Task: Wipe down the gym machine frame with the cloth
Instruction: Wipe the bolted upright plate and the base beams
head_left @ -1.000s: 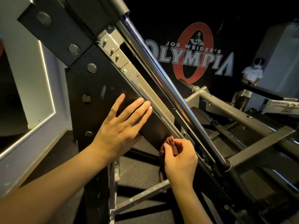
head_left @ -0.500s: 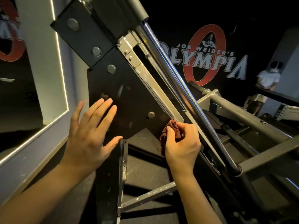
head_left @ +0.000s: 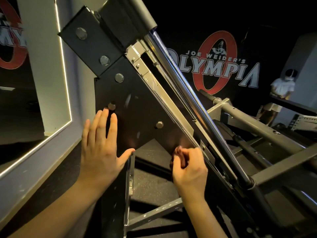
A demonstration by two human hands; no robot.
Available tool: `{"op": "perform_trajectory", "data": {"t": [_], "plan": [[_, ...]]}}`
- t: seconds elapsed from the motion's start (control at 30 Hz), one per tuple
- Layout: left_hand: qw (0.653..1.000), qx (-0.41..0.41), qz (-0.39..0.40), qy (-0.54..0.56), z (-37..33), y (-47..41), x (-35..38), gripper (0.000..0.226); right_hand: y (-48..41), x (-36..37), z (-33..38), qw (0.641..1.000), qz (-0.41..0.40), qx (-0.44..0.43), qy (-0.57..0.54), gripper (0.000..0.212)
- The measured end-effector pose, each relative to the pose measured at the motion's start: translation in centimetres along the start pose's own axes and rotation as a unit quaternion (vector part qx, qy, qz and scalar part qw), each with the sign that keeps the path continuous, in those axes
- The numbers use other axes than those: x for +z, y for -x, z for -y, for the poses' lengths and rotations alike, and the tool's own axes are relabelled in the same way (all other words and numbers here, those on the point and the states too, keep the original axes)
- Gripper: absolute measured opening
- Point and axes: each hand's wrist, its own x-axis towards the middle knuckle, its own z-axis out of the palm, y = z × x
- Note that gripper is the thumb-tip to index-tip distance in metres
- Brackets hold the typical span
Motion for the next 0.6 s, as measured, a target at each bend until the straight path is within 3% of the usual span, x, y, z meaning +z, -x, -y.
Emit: {"op": "perform_trajectory", "data": {"t": [0.13,0.27,0.37,0.5,0.6], "plan": [[1.0,-0.003,0.001,0.016,0.2,0.2,0.3,0.108,0.9,-0.5,0.2,0.999,0.02,0.039,-0.013,0.013],[0.999,-0.012,0.0,0.035,0.6,0.2,0.1,0.109,-2.4,-0.8,6.6,0.992,-0.009,-0.07,-0.102,0.023],[0.998,-0.063,0.0,0.031,1.2,0.4,-0.1,0.112,-3.8,1.3,9.7,0.986,-0.019,-0.118,-0.119,0.027],[0.993,-0.112,0.033,0.015,1.5,0.9,0.4,0.127,-2.1,5.3,9.2,0.98,-0.022,-0.188,-0.056,0.023],[0.995,-0.094,0.022,-0.008,2.0,1.0,0.7,0.121,0.6,6.9,8.0,0.973,0.019,-0.226,-0.031,0.021]]}}
